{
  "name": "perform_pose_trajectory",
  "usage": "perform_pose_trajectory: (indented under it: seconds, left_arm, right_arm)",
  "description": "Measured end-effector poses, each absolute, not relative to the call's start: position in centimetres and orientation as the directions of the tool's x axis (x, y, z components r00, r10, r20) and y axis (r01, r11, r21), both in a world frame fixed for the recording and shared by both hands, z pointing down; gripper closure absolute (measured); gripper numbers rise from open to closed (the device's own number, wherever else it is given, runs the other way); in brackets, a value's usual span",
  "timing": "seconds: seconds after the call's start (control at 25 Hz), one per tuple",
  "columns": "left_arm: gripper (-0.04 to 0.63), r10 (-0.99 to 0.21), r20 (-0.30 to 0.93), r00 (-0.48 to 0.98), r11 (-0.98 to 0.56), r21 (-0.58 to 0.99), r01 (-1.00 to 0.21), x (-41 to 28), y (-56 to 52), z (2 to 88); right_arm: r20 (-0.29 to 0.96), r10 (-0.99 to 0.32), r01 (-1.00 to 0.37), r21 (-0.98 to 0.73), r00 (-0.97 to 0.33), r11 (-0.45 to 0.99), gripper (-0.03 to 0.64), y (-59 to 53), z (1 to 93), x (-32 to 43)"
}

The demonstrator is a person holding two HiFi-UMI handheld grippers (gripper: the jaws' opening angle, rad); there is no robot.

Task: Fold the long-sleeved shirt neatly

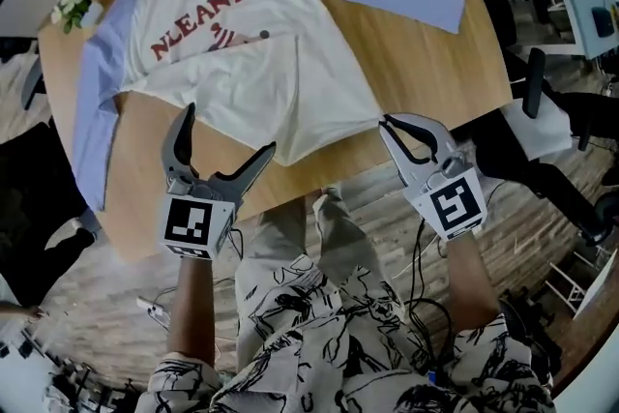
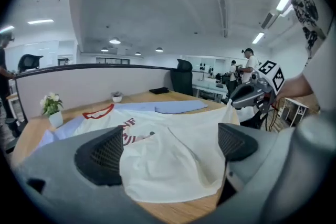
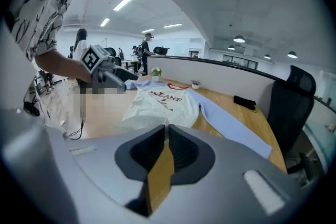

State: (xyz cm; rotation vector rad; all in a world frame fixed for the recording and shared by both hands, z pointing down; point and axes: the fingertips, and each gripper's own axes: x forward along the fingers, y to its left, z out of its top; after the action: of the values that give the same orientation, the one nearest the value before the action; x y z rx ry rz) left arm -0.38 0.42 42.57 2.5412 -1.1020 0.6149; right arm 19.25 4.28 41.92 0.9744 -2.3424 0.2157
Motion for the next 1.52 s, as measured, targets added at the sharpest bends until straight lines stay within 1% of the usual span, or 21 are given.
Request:
perform_pose_trajectory:
  seconds: [0.16,0.32,0.4,0.52,0.6,0.64,0.72,0.88,0.92,0.96,1.04,1.12,1.16,1.24,1.4,1.52]
  left_arm:
    - [0.049,-0.562,0.528,0.636,-0.715,0.076,-0.695,2.1,-2.7,44.6]
    - [0.097,-0.493,0.587,0.642,-0.750,0.087,-0.655,4.4,-5.6,47.1]
    - [0.109,-0.449,0.633,0.630,-0.768,0.086,-0.634,5.6,-6.7,48.7]
    - [0.151,-0.403,0.678,0.615,-0.785,0.088,-0.613,7.4,-8.1,50.9]
    - [0.208,-0.385,0.698,0.604,-0.797,0.079,-0.599,8.3,-9.2,52.2]
    - [0.232,-0.378,0.706,0.599,-0.803,0.073,-0.592,8.7,-9.7,52.7]
    - [0.281,-0.362,0.719,0.594,-0.812,0.070,-0.579,9.3,-10.5,53.6]
    - [0.358,-0.323,0.767,0.555,-0.829,0.054,-0.557,10.0,-11.3,55.5]
    - [0.369,-0.315,0.777,0.545,-0.830,0.052,-0.555,10.1,-11.5,56.0]
    - [0.377,-0.310,0.786,0.536,-0.831,0.050,-0.554,10.1,-11.6,56.4]
    - [0.397,-0.306,0.796,0.523,-0.830,0.046,-0.556,10.3,-11.9,56.9]
    - [0.439,-0.300,0.804,0.513,-0.827,0.049,-0.561,10.3,-12.1,57.4]
    - [0.471,-0.297,0.810,0.505,-0.825,0.048,-0.563,10.3,-12.1,57.6]
    - [0.557,-0.298,0.822,0.486,-0.822,0.037,-0.568,10.0,-12.0,58.0]
    - [0.572,-0.320,0.817,0.481,-0.827,0.007,-0.562,9.6,-11.9,57.6]
    - [0.574,-0.369,0.771,0.518,-0.816,-0.003,-0.578,9.0,-11.5,54.8]
  right_arm:
    - [0.541,-0.651,-0.733,0.091,-0.532,0.674,0.578,6.4,45.6,21.5]
    - [0.500,-0.704,-0.783,0.080,-0.504,0.617,0.577,7.3,49.5,23.5]
    - [0.502,-0.712,-0.799,0.067,-0.491,0.598,0.577,7.6,51.3,24.5]
    - [0.520,-0.704,-0.802,0.059,-0.483,0.594,0.574,7.8,53.3,26.0]
    - [0.536,-0.700,-0.805,0.060,-0.472,0.590,0.573,8.2,54.4,26.7]
    - [0.544,-0.699,-0.810,0.060,-0.463,0.584,0.583,8.4,54.9,27.0]
    - [0.556,-0.699,-0.821,0.050,-0.450,0.569,0.573,8.8,55.5,27.6]
    - [0.545,-0.707,-0.837,0.015,-0.451,0.546,0.519,9.3,55.0,28.5]
    - [0.539,-0.707,-0.836,0.008,-0.458,0.548,0.505,9.4,54.6,28.5]
    - [0.536,-0.704,-0.834,0.001,-0.466,0.552,0.490,9.5,54.4,28.4]
    - [0.535,-0.695,-0.827,-0.013,-0.481,0.563,0.485,9.7,53.8,27.8]
    - [0.527,-0.686,-0.814,-0.019,-0.502,0.581,0.483,9.8,53.2,26.9]
    - [0.521,-0.683,-0.808,-0.023,-0.512,0.589,0.482,9.9,52.9,26.4]
    - [0.511,-0.677,-0.800,-0.037,-0.530,0.598,0.480,9.9,52.4,25.4]
    - [0.512,-0.653,-0.771,-0.029,-0.558,0.637,0.480,9.8,51.7,24.2]
    - [0.511,-0.640,-0.761,-0.045,-0.574,0.647,0.476,9.3,51.1,23.4]
